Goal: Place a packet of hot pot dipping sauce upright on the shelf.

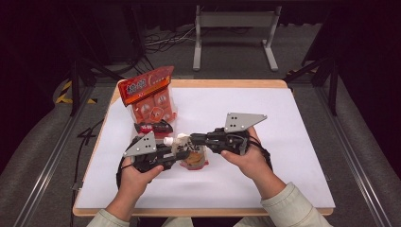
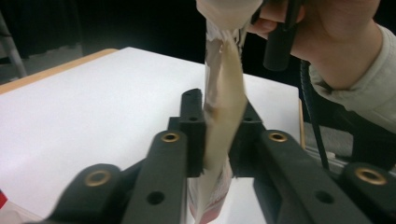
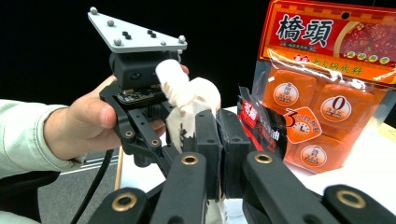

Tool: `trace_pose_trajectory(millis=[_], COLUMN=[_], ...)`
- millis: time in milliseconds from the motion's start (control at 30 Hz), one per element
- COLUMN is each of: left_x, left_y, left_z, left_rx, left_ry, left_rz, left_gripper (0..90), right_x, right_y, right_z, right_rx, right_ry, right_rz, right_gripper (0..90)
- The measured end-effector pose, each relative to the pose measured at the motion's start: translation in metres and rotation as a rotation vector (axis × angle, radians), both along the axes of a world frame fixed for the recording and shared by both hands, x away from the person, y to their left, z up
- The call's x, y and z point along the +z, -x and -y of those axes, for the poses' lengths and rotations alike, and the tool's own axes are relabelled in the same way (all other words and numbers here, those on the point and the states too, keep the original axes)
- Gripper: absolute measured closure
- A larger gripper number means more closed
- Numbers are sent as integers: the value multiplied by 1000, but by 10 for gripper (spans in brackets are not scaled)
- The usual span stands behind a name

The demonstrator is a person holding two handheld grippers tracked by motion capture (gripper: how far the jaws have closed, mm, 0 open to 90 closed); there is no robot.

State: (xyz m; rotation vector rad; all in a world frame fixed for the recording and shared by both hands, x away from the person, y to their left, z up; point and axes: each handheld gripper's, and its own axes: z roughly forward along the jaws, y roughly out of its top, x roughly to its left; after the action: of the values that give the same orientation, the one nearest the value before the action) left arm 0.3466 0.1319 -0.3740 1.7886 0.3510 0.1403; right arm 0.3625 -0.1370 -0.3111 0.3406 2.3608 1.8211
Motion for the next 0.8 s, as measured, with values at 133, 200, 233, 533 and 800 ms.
trace_pose_trajectory(millis=[133,200,233,533,800], left_x=[3,5,7,20,33], left_y=[0,-1,-1,-6,-9], left_z=[1,0,-2,-25,-44], left_rx=[-23,-43,-44,-16,16], left_ry=[-17,-24,-38,-70,-87], left_rz=[-4,-3,9,27,39], left_gripper=[844,862,865,870,871], right_x=[-1,0,1,4,-7], right_y=[0,1,1,2,4], right_z=[2,3,5,28,67], right_rx=[-6,-4,-5,-85,-197], right_ry=[-1,-5,-18,-40,-27], right_rz=[3,4,10,28,34], right_gripper=[887,866,827,676,594])
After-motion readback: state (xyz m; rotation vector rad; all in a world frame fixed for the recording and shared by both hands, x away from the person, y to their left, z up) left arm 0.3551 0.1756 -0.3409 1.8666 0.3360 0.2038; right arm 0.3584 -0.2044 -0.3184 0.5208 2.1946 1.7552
